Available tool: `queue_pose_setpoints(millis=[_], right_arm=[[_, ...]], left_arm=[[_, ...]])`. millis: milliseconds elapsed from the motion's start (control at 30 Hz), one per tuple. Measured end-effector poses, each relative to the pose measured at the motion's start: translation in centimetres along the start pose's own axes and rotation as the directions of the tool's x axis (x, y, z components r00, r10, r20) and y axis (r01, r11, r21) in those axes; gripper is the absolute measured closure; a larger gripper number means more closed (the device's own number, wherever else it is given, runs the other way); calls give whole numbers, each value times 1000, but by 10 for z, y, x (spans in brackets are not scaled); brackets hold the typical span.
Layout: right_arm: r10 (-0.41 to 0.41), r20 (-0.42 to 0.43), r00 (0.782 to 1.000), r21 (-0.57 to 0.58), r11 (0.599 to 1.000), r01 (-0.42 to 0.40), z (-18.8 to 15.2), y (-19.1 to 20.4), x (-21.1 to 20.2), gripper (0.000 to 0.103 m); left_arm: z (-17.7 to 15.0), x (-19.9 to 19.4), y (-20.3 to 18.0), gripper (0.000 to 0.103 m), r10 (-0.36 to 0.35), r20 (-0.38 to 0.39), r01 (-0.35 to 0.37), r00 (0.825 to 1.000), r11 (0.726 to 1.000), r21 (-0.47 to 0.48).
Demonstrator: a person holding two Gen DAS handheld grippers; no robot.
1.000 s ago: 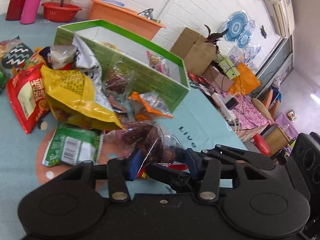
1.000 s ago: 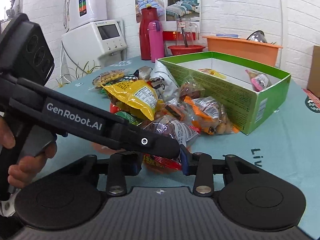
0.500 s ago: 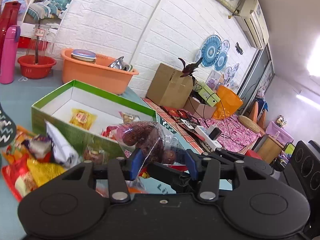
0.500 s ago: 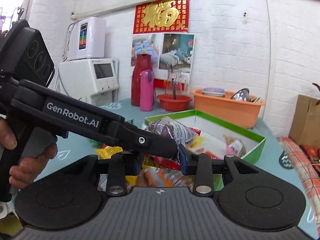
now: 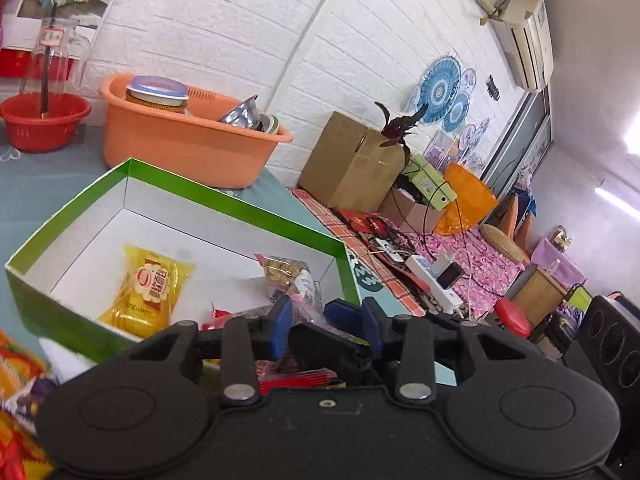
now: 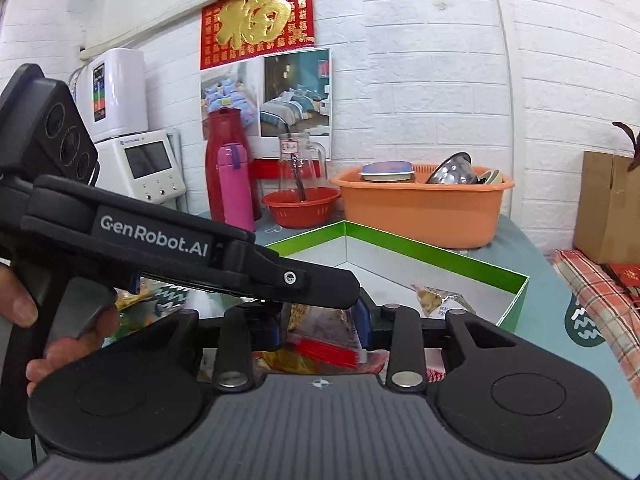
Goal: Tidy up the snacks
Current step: 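Carry the clear bag into the green box and release it, then grasp the large yellow chip bag with both grippers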
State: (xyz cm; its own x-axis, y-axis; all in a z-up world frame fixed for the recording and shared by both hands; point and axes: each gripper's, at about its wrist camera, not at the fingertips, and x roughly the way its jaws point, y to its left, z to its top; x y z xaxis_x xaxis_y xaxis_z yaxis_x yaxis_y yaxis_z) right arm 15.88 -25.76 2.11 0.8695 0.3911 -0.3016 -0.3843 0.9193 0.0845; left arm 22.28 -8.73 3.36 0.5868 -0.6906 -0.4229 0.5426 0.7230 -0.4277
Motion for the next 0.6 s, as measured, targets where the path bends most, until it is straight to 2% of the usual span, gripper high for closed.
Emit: queue_pose_setpoints(millis=[167,267,300,333,367,400,467,500,533,600], right_arm=[[-4,-21,1000,16,1000,4,-3,-10,18,49],[-13,-22,1000,-6,1000,13,-3,-12,29,50],[-36,-31,999,-30,999,36,-4,-11,35,53],[-83,-50,995,-68,995,80,-6,-9,43,53],[-118,-55,991,-102,988,112,-10,-7,49,50],[-144,-47,988,-127,982,137,-12,-6,52,45],[-145,-35,989,-123,983,140,-12,-6,47,39],[-128,-25,991,-110,986,125,-12,-8,41,31],[-121,-14,993,-99,988,119,-12,-9,35,13],[-141,10,990,-85,986,141,-11,-8,22,0]], left_arm=[[5,15,10,31,16,-13,-17,1000,1000,-9],[6,23,16,31,50,-22,-50,999,999,-16],[6,27,18,26,73,-30,-74,997,997,-10],[5,30,19,10,105,-30,-105,994,994,-3],[4,32,21,0,131,-28,-131,991,991,1],[2,29,22,0,147,-20,-147,989,989,-5],[-1,20,24,0,150,8,-150,989,988,-20],[-1,14,25,0,154,20,-153,988,988,-27],[-1,9,24,0,161,28,-160,987,987,-31],[-1,-4,20,0,165,48,-164,985,986,-35]])
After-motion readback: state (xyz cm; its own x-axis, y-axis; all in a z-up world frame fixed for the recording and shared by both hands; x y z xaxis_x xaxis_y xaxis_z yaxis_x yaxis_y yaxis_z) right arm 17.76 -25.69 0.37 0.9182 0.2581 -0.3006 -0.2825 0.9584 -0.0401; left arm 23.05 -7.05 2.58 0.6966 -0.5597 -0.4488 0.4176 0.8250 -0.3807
